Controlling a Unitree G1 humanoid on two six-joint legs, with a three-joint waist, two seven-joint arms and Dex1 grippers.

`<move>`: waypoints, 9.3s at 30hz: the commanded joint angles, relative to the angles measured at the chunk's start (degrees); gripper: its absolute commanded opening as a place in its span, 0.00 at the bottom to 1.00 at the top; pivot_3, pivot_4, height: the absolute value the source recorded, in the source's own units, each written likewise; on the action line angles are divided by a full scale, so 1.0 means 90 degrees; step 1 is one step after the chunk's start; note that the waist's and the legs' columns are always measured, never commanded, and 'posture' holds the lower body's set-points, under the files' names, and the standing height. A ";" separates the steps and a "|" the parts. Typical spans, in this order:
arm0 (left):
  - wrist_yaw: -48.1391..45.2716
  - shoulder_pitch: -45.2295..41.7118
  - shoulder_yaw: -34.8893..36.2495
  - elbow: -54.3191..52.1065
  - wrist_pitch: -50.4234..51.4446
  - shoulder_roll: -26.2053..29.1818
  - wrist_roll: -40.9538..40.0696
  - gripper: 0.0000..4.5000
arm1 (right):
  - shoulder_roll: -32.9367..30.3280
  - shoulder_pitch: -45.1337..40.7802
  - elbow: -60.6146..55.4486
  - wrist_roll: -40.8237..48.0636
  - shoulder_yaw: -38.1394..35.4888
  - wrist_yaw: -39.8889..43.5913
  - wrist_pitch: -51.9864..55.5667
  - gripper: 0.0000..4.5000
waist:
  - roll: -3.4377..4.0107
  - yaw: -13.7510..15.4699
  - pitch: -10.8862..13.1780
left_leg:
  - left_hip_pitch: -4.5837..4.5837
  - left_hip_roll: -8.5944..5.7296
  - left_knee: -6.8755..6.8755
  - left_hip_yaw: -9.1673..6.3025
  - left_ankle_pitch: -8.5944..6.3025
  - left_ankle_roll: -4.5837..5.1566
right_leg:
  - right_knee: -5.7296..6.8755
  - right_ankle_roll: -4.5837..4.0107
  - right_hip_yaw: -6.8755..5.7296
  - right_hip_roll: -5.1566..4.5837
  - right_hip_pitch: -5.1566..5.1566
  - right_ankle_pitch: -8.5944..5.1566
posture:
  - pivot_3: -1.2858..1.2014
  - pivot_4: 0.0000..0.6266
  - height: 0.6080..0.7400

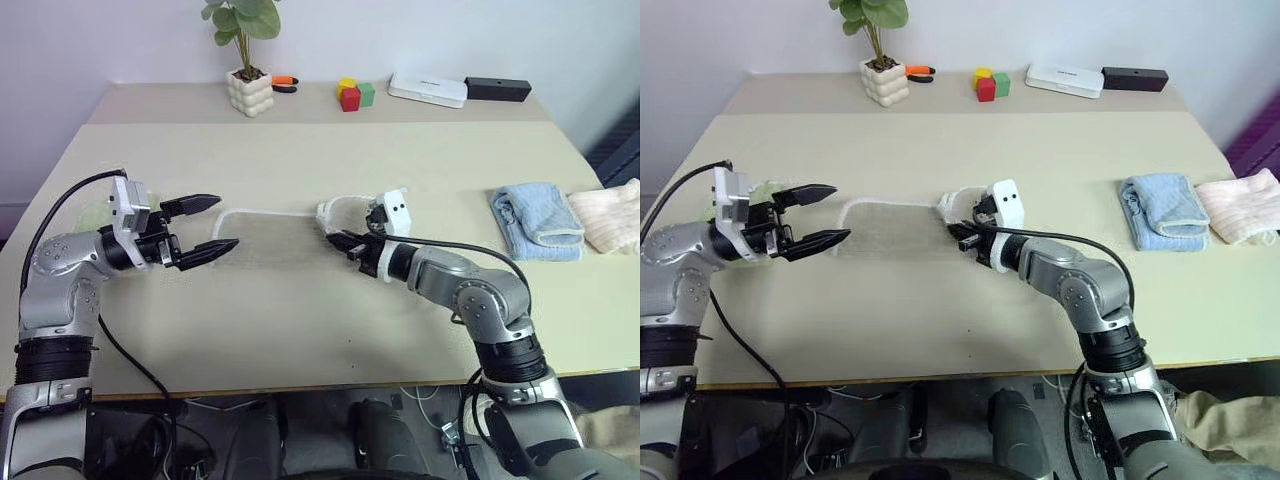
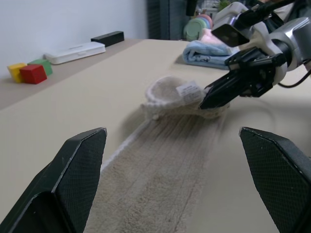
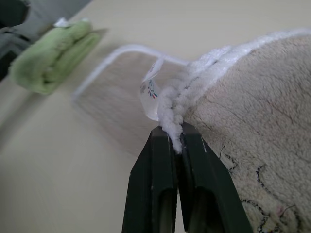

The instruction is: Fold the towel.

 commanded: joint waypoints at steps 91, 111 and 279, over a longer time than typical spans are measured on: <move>0.9875 0.2901 0.1469 -0.2970 0.3670 -0.2418 -0.7128 1.00 | -0.2410 0.0458 -0.0032 -0.2180 -0.0611 0.4777 -0.4022 0.99 | -0.0004 0.0044 0.0000 | 0.0021 -0.0018 0.0000 -0.0008 -0.0001 0.0000 | -0.0011 -0.0021 -0.0006 -0.0024 0.0030 -0.0010 | 0.52 0.24 0.96; 1.0050 0.1763 0.1091 -0.1737 0.3705 -0.2803 -0.6962 0.00 | -0.2357 0.0538 -0.0097 -0.2413 -0.0576 0.4446 -0.4116 1.00 | 0.0000 0.0177 -0.0002 | 0.0097 -0.0022 0.0000 -0.0010 -0.0008 0.0007 | -0.0055 -0.0032 -0.0012 -0.0029 0.0128 -0.0013 | 0.52 0.24 0.96; 0.0542 0.0009 0.0099 -0.1457 0.1621 -0.0456 -0.1073 1.00 | 0.0536 -0.0346 0.1718 -0.0188 -0.2149 0.0075 0.1277 0.14 | 0.0004 -0.0191 0.0004 | 0.0084 -0.0005 -0.0103 0.0003 -0.0008 0.0006 | -0.0118 0.0001 -0.0009 -0.0008 0.0091 0.0007 | 0.52 0.24 0.96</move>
